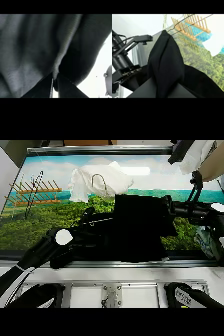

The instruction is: Fold the clothes and pants, and hang the long-sleeved shirts on hangers.

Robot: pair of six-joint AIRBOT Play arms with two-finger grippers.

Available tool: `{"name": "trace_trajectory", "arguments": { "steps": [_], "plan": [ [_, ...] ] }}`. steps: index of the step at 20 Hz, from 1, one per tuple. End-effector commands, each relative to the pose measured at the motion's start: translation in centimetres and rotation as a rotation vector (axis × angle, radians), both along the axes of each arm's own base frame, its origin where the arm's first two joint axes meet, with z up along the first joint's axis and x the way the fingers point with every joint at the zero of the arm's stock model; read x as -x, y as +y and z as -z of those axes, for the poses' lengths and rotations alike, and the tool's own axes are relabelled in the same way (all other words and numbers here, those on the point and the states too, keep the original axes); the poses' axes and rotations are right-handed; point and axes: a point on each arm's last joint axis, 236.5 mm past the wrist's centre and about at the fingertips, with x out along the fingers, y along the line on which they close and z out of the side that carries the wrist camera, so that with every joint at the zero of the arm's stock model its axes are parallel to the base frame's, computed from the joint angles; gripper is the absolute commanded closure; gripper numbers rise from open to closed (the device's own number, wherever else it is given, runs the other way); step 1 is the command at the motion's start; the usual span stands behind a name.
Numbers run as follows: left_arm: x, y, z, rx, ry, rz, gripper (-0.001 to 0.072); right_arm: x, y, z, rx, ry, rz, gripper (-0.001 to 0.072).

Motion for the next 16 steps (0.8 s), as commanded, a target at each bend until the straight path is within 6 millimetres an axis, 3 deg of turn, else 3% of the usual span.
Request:
{"name": "trace_trajectory", "arguments": {
  "steps": [1, 3, 6, 9, 13, 16],
  "plan": [
    [-1.6, 2.6, 0.0, -0.022, 0.008, -0.062, 0.0692, 1.1, 0.2, -1.7, -0.005, -0.003, 0.0, 0.0692],
    [-3.2, 5.3, -1.7, -0.003, -0.024, -0.143, 0.0693, 1.9, 0.4, -2.7, -0.005, -0.005, 0.001, 0.0692],
    [-3.5, 7.4, -3.6, 0.009, -0.059, -0.182, 0.0692, 2.9, 0.6, -4.0, -0.014, 0.02, 0.006, 0.0692],
    [-3.0, 7.0, -4.3, 0.018, -0.076, -0.167, 0.0692, 3.1, 1.0, -4.8, -0.021, 0.027, 0.021, 0.0692],
    [-2.3, 5.6, -3.2, 0.007, -0.045, -0.118, 0.0692, 3.0, 1.9, -6.0, -0.071, 0.034, 0.026, 0.0692],
    [-3.1, 5.9, -2.8, -0.006, -0.025, -0.128, 0.0692, 2.9, 1.8, -7.3, -0.129, 0.027, 0.031, 0.0692]
  ]
}}
